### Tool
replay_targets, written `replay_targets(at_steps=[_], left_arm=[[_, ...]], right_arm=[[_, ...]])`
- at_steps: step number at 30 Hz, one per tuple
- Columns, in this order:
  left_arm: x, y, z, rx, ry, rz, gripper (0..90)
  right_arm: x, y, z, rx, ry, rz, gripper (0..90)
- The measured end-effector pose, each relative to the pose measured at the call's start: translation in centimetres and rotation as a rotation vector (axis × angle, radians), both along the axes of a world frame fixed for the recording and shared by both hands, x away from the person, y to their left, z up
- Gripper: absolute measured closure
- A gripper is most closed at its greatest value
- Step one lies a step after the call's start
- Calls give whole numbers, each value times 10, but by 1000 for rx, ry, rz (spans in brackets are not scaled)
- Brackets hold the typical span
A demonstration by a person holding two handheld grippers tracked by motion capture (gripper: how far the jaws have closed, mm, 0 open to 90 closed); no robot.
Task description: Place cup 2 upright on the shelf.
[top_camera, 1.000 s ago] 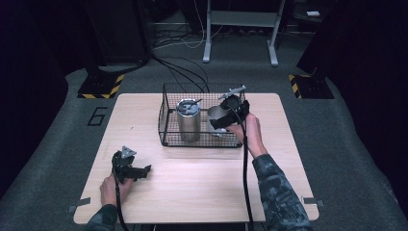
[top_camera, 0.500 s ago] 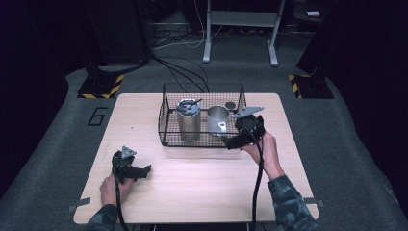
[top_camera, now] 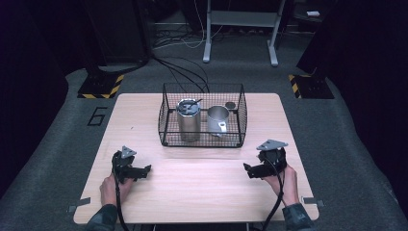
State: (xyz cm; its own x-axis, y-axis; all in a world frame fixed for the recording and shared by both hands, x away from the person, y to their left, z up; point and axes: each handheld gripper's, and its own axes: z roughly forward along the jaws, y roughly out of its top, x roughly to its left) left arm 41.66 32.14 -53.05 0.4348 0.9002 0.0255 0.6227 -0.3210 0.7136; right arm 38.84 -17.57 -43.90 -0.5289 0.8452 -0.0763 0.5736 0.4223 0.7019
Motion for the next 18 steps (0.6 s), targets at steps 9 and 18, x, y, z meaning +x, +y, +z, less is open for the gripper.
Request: replay_targets(at_steps=[9,18], left_arm=[[0,0,0,0,-1,1,0],[0,-1,-1,-13,-9,12,0]], right_arm=[[-15,-31,-63,48,60,-59,2],[-17,-48,-90,94,38,-92,0]])
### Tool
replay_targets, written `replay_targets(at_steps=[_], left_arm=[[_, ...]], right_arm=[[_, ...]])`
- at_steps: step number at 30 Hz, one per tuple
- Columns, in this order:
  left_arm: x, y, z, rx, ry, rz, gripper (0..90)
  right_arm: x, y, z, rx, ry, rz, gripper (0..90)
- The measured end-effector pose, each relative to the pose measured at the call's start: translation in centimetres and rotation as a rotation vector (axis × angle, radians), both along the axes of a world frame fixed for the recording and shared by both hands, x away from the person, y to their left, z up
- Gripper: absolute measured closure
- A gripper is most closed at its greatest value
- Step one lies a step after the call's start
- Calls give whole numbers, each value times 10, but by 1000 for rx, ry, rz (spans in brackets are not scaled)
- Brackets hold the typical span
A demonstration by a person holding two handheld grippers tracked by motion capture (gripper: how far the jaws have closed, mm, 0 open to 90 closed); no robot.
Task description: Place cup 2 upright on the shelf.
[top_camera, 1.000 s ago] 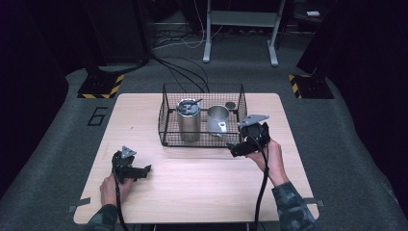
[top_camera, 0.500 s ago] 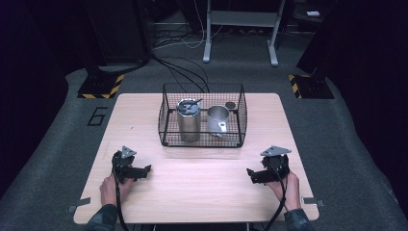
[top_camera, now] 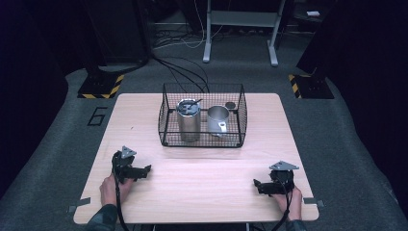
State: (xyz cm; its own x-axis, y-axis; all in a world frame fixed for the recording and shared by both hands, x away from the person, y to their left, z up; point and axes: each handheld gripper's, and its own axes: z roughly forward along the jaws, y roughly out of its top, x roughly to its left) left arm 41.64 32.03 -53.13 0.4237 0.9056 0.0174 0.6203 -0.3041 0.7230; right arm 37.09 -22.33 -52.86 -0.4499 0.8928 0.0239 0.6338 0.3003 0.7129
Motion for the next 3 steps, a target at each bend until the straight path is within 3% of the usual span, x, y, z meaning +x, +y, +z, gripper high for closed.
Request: replay_targets(at_steps=[3], left_arm=[[0,0,0,0,0,0,0]], right_arm=[[0,2,-2,-13,-12,-15,0]])
